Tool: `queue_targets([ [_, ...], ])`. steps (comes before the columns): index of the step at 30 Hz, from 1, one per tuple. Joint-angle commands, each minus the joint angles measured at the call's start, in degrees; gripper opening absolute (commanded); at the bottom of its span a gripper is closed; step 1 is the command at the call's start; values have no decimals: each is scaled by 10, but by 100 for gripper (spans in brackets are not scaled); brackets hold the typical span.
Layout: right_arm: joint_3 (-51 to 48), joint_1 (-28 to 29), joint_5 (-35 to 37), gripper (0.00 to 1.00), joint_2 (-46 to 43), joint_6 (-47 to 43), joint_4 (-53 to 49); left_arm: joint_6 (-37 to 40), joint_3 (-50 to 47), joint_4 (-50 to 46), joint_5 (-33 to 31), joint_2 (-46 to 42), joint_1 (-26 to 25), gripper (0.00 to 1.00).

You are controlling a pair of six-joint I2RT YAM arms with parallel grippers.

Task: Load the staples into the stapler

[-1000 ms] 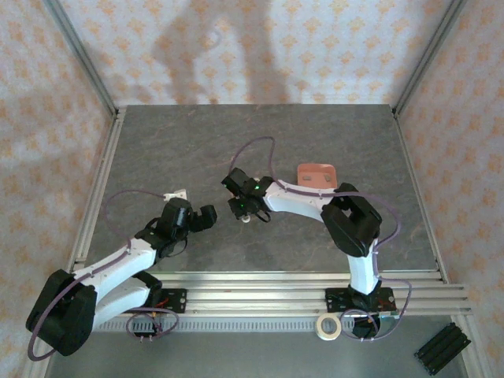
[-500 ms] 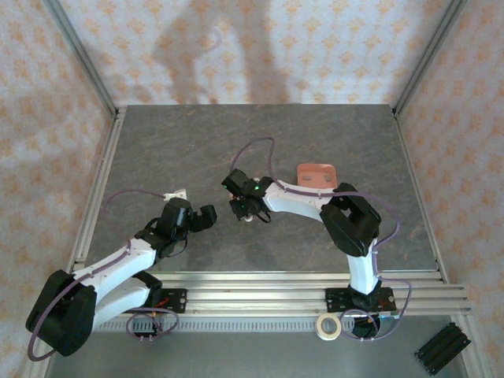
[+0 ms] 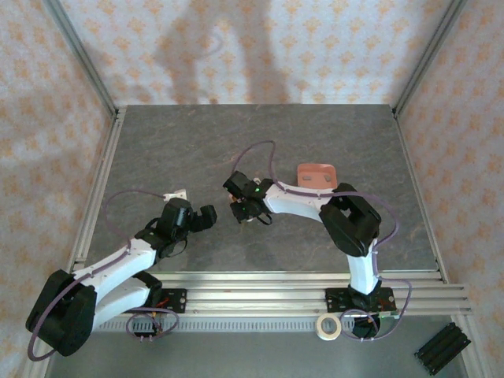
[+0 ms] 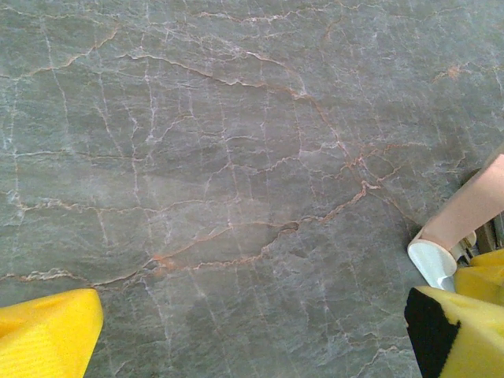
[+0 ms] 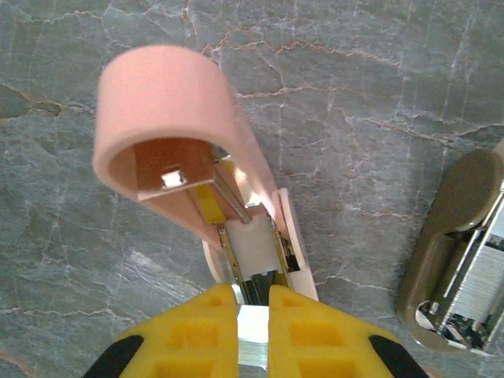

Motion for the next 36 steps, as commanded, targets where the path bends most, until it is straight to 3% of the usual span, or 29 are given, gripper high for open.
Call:
queue_targets([
  [1,-13,4,-12,12,-6,21,7,-4,-6,12,0,-6,5,100],
  [8,-11,4,-15,12,-28,33,14,-4,-6,11,0,-9,5,99],
  [16,-4,4,30,12,-69,19,-14,-4,-9,10,-2,-13,5,100],
  [21,13,1,63,12,-54,34,-48,-5,-9,16,0,-7,5,99],
  [36,11,1,44,12,-16,61,-16,-3,-7,14,-1,-8,6,99],
])
